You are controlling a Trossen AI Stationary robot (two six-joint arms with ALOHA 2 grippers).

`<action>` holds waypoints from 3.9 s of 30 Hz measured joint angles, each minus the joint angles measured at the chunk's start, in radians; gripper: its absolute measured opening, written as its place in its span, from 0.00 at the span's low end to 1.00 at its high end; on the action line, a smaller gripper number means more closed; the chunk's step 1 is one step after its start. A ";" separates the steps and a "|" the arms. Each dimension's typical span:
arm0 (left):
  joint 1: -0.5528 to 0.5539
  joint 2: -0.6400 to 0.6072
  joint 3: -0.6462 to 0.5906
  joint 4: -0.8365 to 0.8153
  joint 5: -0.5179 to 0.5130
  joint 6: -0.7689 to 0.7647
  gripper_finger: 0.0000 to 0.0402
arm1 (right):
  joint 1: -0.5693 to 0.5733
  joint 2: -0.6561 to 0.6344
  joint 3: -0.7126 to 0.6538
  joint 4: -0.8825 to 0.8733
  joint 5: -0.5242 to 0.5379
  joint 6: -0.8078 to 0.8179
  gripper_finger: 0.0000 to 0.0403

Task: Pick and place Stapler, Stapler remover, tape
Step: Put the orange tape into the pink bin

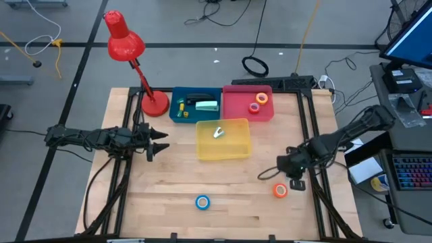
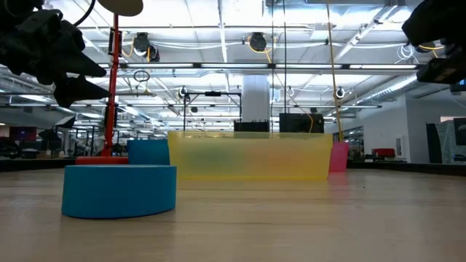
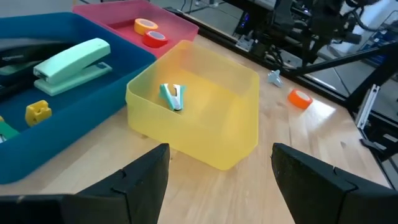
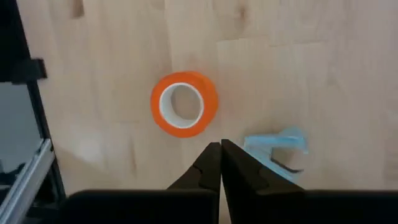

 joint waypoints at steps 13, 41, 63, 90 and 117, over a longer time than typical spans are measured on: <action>0.000 0.000 0.000 -0.001 0.000 0.005 0.69 | 0.031 0.131 -0.046 0.135 0.018 -0.060 0.13; 0.000 0.000 0.000 -0.001 0.000 0.027 0.69 | 0.030 0.342 -0.065 0.247 -0.002 -0.239 0.58; 0.000 0.000 0.000 -0.002 -0.001 0.025 0.69 | 0.010 0.431 -0.064 0.263 0.033 -0.284 0.07; 0.000 0.000 0.000 0.003 -0.002 -0.004 0.69 | -0.548 0.033 -0.066 0.569 0.023 -0.495 0.08; 0.000 0.000 0.000 0.010 -0.011 -0.003 0.69 | -1.149 0.781 0.584 0.520 0.125 -0.873 0.08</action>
